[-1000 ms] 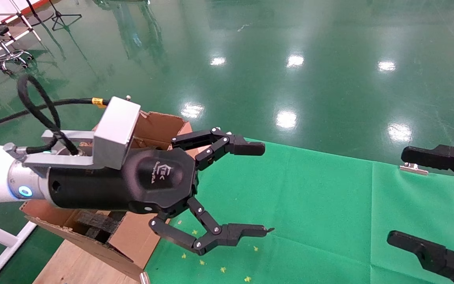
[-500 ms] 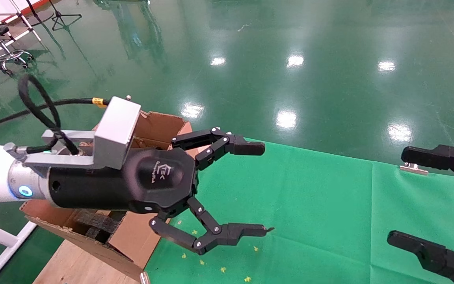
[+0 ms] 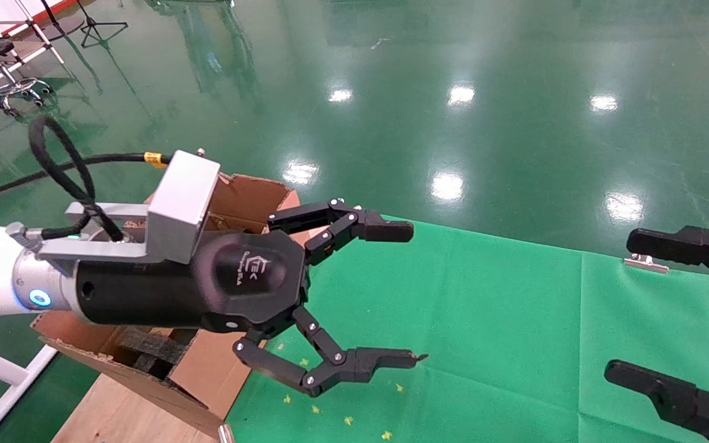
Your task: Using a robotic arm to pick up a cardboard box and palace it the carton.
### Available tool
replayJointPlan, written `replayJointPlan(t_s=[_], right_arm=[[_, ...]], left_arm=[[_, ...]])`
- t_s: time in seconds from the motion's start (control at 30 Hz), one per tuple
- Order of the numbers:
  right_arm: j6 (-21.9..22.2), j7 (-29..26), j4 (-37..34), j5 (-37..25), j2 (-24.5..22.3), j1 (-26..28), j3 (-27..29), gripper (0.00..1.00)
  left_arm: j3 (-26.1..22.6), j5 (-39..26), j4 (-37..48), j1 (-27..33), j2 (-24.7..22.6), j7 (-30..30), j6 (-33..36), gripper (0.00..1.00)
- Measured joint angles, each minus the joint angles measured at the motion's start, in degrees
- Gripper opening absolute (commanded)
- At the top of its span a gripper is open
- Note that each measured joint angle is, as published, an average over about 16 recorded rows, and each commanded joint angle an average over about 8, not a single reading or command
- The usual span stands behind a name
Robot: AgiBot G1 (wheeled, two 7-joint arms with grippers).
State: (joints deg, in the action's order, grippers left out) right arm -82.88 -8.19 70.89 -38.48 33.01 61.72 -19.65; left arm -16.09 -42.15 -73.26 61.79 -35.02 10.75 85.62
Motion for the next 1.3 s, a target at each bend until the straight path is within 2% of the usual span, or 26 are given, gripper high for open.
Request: replayJointPlan(t_s=[1.3], right_arm=[[0.0, 0.0, 0.0, -0.01, 0.0, 0.0, 0.0, 1.0]], left_arm=[[0.0, 0.0, 0.01, 0.01, 0.0, 0.0, 0.0, 1.0]])
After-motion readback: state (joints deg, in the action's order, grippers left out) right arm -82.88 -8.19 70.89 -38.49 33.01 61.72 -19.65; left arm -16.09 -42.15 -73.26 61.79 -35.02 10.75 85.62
